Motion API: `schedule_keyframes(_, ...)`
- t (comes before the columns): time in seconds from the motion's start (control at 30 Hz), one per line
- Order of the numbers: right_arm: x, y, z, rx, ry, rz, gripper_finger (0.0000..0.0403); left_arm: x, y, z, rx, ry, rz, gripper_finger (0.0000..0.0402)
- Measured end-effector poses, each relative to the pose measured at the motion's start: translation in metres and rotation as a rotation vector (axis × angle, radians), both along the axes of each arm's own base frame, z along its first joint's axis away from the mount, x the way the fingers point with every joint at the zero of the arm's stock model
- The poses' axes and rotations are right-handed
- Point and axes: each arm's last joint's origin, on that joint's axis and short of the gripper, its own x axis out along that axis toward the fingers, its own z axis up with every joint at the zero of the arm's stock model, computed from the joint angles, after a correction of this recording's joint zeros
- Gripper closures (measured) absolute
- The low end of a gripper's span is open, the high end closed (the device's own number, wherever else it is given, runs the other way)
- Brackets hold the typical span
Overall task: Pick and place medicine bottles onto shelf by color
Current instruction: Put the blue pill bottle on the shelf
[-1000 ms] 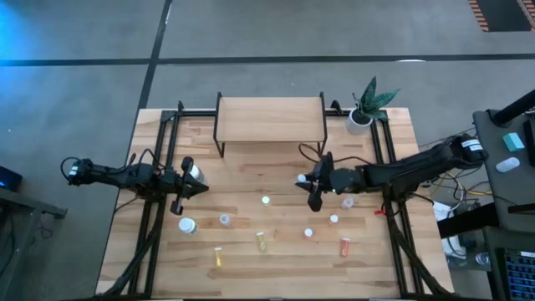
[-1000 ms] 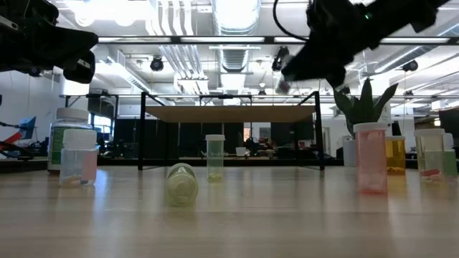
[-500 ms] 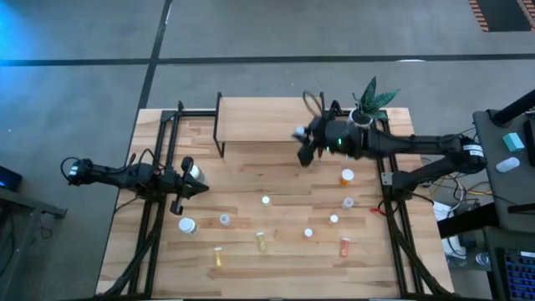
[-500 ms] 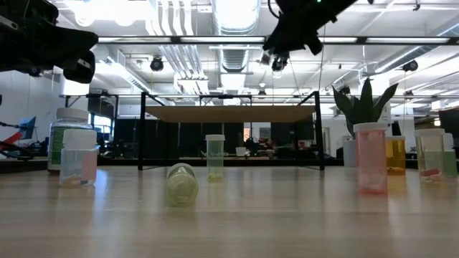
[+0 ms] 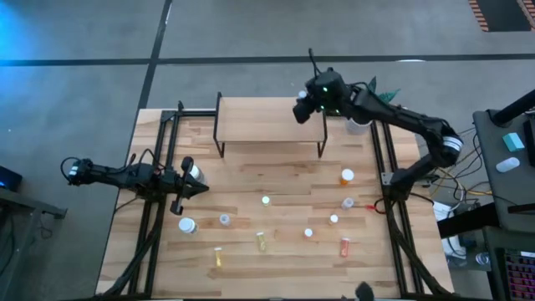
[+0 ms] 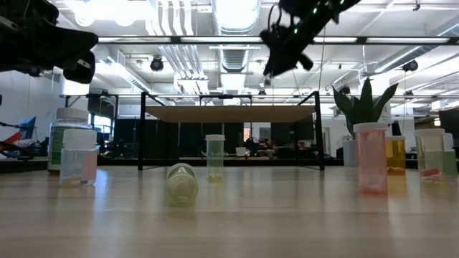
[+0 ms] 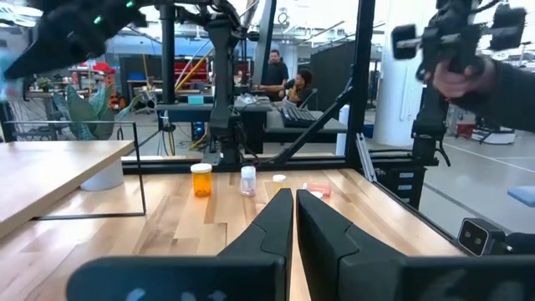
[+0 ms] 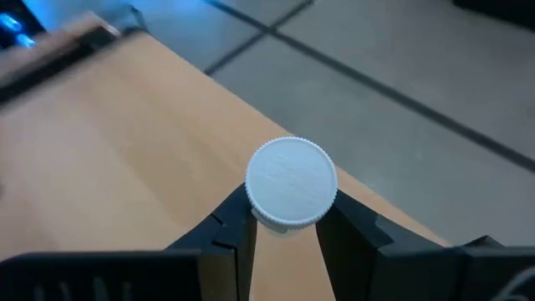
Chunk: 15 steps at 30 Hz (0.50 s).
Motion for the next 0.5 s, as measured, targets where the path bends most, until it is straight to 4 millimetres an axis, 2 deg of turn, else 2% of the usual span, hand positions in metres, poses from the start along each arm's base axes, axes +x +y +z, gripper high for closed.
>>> schedule_keyframes(0.27, 0.015, -0.031, -0.038, 0.076, 0.149, -0.021, 0.0302, 0.000, 0.000, 0.000, 0.000, 0.001, 0.000, 0.0402)
schedule_keyframes(0.5, 0.020, -0.035, -0.045, 0.073, 0.181, -0.010, 0.0303, 0.000, 0.000, 0.000, 0.001, 0.001, 0.000, 0.0402)
